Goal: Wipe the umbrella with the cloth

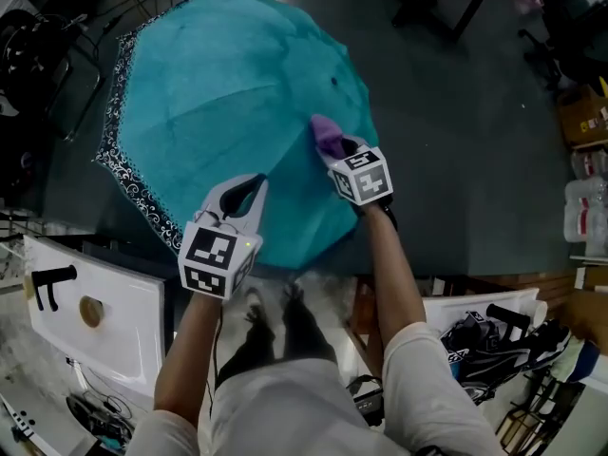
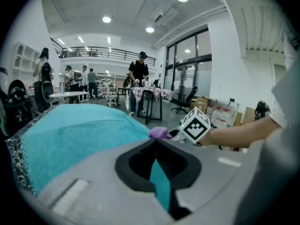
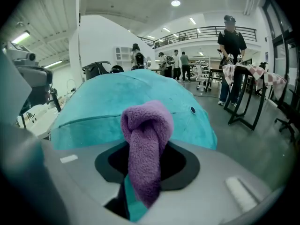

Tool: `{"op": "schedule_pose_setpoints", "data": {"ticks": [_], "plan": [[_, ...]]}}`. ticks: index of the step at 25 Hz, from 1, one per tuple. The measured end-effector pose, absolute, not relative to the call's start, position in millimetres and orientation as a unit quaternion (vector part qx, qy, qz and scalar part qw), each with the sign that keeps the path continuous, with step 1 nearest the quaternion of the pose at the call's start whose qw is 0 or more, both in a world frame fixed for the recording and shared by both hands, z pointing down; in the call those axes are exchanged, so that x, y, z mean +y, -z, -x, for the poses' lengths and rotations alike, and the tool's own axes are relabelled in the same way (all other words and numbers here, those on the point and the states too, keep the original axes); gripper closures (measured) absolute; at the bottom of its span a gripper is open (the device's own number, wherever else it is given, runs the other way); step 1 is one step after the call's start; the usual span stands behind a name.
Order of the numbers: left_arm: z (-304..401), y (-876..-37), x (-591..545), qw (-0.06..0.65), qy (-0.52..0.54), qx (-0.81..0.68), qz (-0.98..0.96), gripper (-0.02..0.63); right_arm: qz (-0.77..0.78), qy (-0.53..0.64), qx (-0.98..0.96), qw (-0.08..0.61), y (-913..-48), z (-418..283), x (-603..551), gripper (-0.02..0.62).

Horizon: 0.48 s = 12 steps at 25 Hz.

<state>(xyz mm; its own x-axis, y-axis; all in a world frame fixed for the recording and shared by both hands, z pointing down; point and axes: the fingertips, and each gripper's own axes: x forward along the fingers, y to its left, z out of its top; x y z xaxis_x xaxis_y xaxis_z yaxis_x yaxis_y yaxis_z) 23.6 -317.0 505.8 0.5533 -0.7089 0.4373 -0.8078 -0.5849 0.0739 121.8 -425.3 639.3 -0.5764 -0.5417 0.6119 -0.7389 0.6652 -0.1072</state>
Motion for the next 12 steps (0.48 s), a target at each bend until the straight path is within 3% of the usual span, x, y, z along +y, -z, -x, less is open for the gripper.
{"op": "schedule_pose_setpoints", "data": {"ticks": [12], "plan": [[28.9, -506.0, -234.2, 0.138, -0.186, -0.445, -0.865, 0.606, -0.377, -0.170, -0.873, 0.258, -644.7, -71.0, -320.4, 0.454]]}}
